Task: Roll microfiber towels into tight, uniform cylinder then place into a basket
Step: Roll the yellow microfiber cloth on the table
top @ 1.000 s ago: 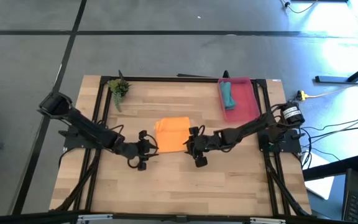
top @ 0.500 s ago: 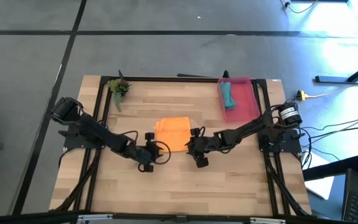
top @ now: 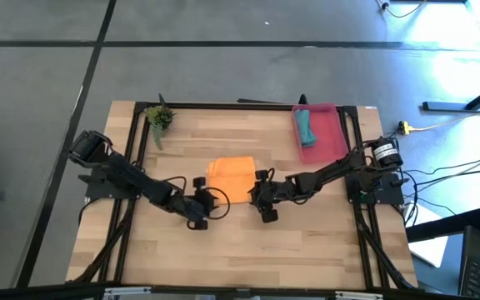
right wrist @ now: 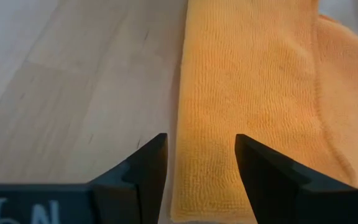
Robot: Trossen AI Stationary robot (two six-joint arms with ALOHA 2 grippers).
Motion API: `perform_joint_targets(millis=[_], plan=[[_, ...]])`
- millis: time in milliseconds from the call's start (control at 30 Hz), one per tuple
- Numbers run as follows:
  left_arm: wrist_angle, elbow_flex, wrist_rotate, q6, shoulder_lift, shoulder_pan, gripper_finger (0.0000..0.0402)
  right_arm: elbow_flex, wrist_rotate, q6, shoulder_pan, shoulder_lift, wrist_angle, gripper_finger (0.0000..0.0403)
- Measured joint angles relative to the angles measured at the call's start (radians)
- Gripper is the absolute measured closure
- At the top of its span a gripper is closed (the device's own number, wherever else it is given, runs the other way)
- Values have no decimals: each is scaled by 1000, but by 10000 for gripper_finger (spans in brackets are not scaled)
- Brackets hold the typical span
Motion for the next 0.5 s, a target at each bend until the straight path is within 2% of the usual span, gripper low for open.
perform_joint_targets(millis=[233,500], plan=[[-62,0,1,-4,0,1,280,0,0,-1,-18,7,2,214],[-92,0,3,-4,0,1,280,5,2,4,-45,76,27,214]])
